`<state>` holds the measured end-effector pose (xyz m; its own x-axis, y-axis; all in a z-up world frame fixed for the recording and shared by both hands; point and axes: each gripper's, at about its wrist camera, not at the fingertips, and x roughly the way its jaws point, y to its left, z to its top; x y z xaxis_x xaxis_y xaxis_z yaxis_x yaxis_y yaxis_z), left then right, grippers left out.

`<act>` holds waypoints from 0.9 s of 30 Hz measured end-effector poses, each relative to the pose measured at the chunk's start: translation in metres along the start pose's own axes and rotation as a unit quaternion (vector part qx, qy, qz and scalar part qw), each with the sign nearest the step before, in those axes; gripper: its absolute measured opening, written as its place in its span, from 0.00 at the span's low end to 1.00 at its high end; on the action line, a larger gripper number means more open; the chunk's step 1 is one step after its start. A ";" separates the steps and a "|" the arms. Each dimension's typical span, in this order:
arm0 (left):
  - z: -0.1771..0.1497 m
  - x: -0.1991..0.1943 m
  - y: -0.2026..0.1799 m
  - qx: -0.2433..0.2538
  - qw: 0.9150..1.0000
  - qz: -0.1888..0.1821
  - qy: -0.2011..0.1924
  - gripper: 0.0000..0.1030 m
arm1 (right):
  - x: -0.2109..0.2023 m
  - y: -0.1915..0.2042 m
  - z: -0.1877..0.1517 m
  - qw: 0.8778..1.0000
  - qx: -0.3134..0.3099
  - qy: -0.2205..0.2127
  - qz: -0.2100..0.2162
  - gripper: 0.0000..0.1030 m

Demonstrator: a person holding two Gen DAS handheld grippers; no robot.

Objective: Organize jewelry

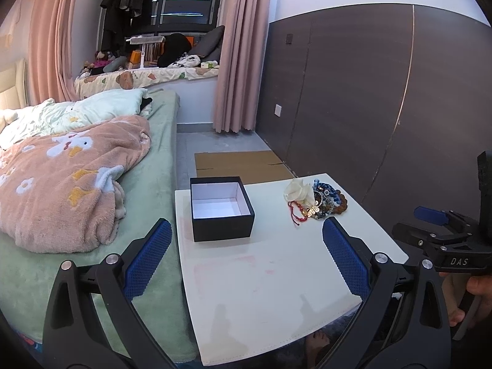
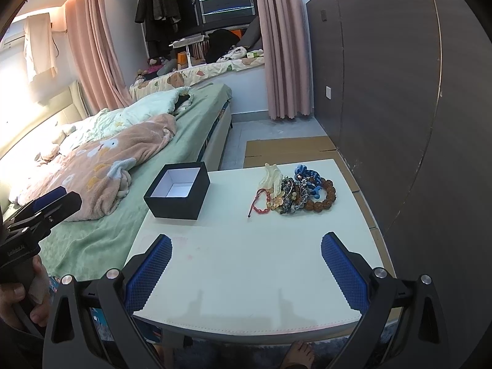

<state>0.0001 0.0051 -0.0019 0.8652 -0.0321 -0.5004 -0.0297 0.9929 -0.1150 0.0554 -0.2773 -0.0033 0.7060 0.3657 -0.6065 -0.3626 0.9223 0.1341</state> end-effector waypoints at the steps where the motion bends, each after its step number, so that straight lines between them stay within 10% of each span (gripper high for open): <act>1: 0.000 0.000 0.000 0.001 1.000 -0.001 0.000 0.95 | 0.000 0.000 0.000 1.000 0.000 0.000 0.000 0.93; 27: 0.000 -0.006 -0.003 0.004 1.000 -0.007 0.003 0.95 | -0.001 -0.005 0.003 1.000 0.006 -0.004 -0.002 0.93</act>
<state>-0.0045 0.0019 0.0014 0.8620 -0.0459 -0.5048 -0.0140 0.9933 -0.1143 0.0581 -0.2824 -0.0008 0.7119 0.3629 -0.6012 -0.3527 0.9251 0.1408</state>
